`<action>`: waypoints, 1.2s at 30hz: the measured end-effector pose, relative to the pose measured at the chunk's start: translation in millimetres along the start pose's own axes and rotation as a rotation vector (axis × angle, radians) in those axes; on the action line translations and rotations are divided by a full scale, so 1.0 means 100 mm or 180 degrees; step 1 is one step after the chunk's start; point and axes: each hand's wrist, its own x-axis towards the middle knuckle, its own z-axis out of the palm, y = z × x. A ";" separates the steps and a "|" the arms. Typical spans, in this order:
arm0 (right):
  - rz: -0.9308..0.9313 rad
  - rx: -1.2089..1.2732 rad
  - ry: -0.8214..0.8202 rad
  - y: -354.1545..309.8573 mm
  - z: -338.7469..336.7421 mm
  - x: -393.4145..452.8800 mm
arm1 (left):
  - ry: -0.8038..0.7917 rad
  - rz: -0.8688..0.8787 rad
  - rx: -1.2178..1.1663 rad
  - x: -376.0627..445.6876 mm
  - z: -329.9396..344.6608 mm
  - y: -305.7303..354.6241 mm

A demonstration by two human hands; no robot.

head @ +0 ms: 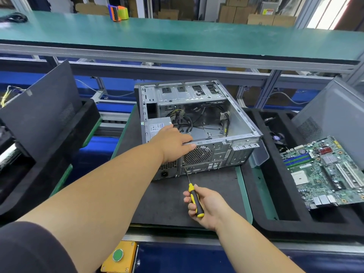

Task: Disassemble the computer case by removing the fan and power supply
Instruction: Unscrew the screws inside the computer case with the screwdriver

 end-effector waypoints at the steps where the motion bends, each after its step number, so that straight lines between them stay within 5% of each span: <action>1: -0.0025 -0.0021 0.0028 0.00 0.00 0.00 | -0.0009 -0.0003 0.0009 0.00 0.00 0.00; 28: -0.0195 -0.0048 0.0615 0.08 0.08 0.06 | -0.0122 -0.0124 -0.0024 0.02 0.02 -0.01; 36: -0.0154 0.0266 0.0175 0.06 0.06 -0.02 | -0.0180 -0.0162 0.0026 0.02 0.00 0.00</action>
